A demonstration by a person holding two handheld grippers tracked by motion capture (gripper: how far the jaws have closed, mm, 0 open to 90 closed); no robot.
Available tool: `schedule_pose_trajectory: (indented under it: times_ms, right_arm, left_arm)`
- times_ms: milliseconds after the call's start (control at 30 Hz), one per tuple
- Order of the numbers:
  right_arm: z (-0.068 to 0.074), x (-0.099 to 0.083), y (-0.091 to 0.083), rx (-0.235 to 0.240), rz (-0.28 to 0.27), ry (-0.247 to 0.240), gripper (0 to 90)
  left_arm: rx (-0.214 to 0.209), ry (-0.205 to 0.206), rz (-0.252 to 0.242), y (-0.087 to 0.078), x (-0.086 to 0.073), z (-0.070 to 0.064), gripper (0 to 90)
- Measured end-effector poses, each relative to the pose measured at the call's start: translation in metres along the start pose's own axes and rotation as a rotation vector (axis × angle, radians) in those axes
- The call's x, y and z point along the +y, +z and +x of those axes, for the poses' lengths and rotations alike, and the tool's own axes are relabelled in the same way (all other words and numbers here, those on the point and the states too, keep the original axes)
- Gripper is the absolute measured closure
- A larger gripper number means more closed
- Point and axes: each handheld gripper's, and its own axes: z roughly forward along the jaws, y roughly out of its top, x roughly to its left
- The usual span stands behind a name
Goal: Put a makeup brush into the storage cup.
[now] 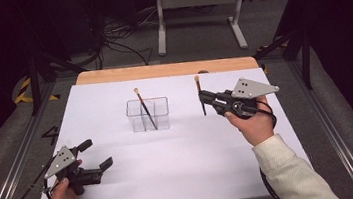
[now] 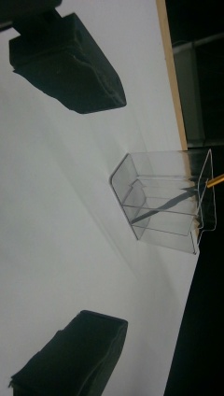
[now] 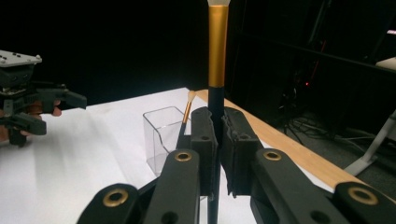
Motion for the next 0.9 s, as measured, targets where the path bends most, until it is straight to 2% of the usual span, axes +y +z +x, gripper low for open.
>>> schedule_pose_trajectory:
  times_ms: [133, 500, 900]
  right_arm:
    - [0.000, -0.001, 0.003, -0.007, -0.020, -0.004, 84.0]
    - [0.002, -0.004, 0.015, 0.003, -0.084, 0.031, 84.0]
    - [0.006, 0.001, 0.038, 0.017, -0.102, 0.040, 83.9]
  left_arm:
    - [-0.001, 0.001, -0.001, 0.000, 0.000, 0.000, 0.1]
    - [0.002, 0.008, -0.007, 0.000, 0.001, 0.000, 0.2]
    - [0.001, 0.009, -0.011, -0.001, 0.001, -0.001, 0.1]
